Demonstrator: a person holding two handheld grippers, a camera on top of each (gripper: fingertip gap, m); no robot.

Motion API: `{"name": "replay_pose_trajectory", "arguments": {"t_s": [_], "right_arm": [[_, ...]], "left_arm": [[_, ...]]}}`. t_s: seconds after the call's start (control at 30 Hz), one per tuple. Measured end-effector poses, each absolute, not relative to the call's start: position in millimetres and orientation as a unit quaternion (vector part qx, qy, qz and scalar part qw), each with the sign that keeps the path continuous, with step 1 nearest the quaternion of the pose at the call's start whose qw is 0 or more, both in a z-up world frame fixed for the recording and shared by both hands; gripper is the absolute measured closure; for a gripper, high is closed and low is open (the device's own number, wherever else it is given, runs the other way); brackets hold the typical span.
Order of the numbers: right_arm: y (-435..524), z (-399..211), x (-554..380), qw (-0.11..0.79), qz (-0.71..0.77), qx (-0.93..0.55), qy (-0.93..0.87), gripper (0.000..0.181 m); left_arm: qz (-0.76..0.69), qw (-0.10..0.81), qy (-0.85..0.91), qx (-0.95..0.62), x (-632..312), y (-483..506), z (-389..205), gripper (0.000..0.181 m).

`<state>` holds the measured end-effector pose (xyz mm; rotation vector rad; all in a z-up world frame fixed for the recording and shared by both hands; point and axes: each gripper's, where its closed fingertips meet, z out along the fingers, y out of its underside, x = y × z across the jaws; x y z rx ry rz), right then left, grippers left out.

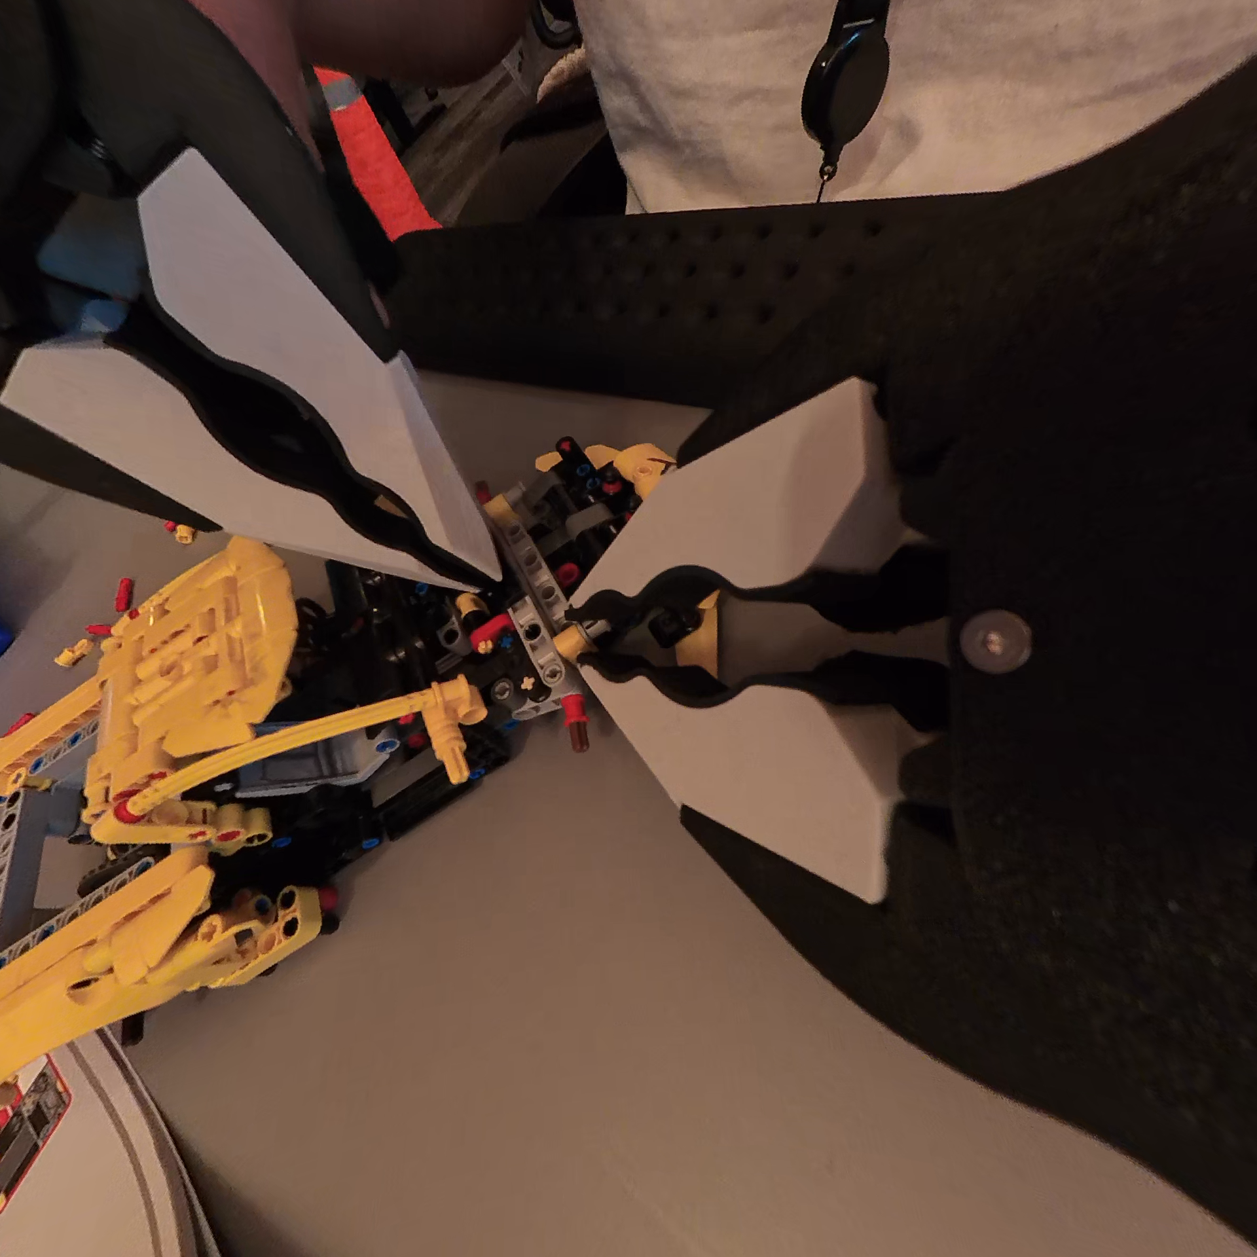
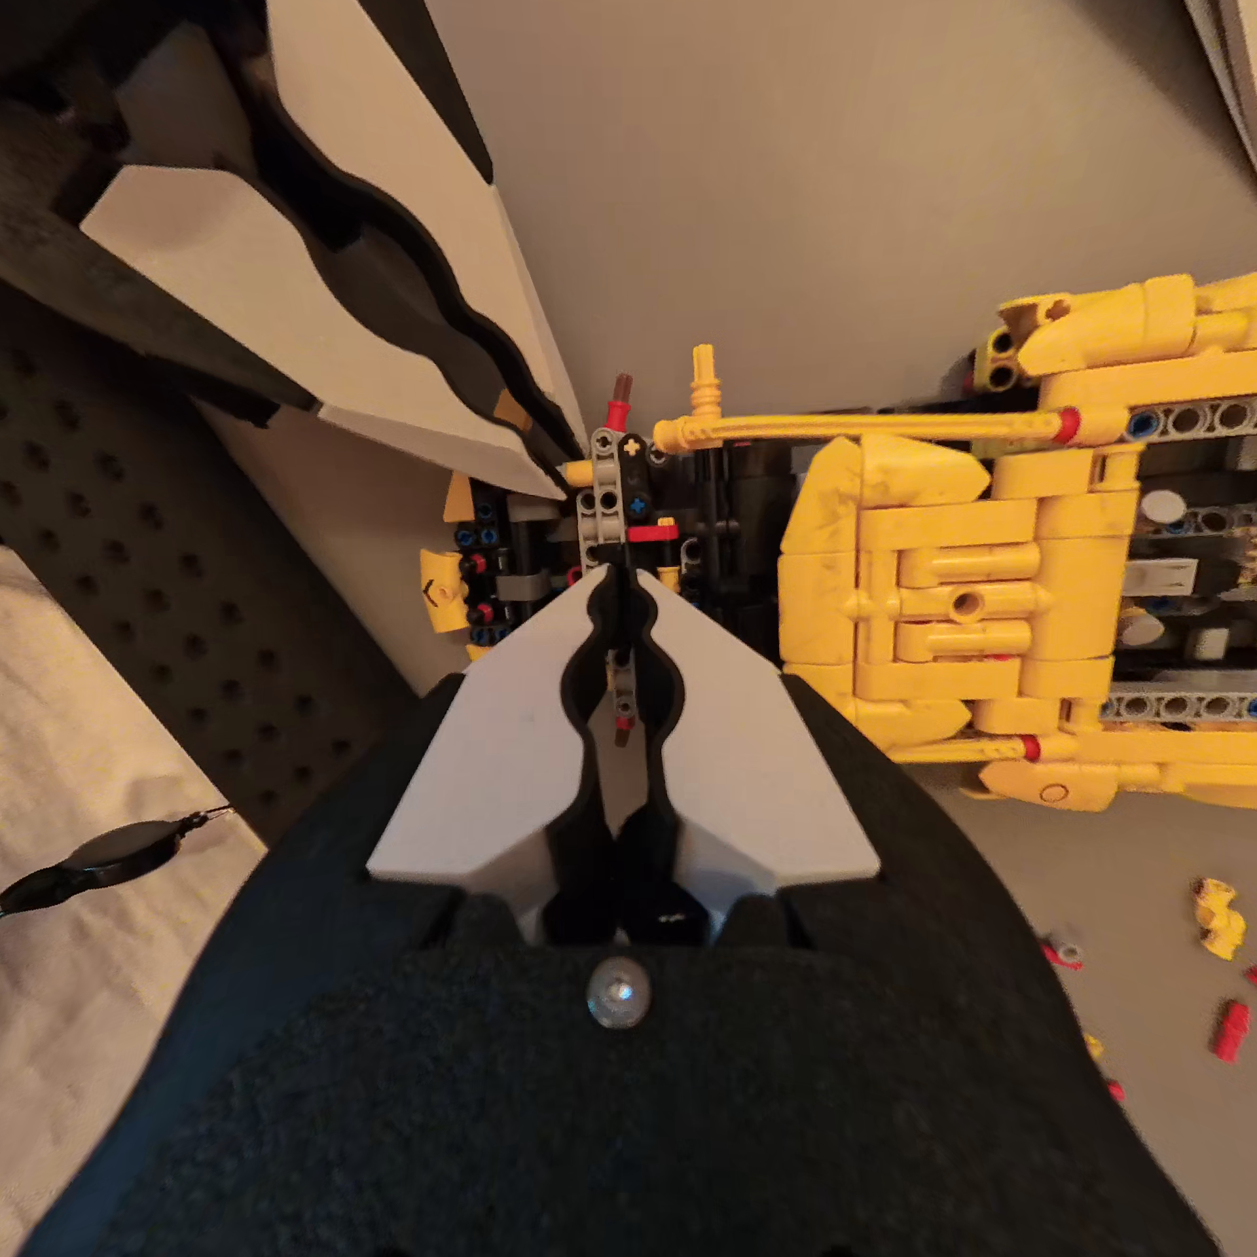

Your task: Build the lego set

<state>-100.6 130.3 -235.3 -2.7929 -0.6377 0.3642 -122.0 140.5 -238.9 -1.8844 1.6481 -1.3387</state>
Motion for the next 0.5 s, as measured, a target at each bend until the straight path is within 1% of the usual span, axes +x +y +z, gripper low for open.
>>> {"name": "replay_pose_trajectory", "arguments": {"t_s": [0.17, 0.2, 0.43, 0.5], "right_arm": [[132, -234, -101, 0.196, 0.051, -0.935, -0.293, 0.181], [132, -233, -101, 0.207, 0.05, -0.935, -0.285, 0.181], [132, -232, -100, 0.246, 0.147, -0.941, -0.178, 0.181], [137, -217, -97, 0.279, 0.181, -0.931, -0.152, 0.181]], "left_arm": [[-0.466, 0.149, 0.573, -0.657, -122, 141, -239, 0.172], [-0.466, 0.15, 0.573, -0.657, -122, 141, -239, 0.172], [-0.464, 0.151, 0.578, -0.654, -122, 140, -240, 0.172], [-0.465, 0.15, 0.576, -0.655, -122, 141, -240, 0.172]]}}
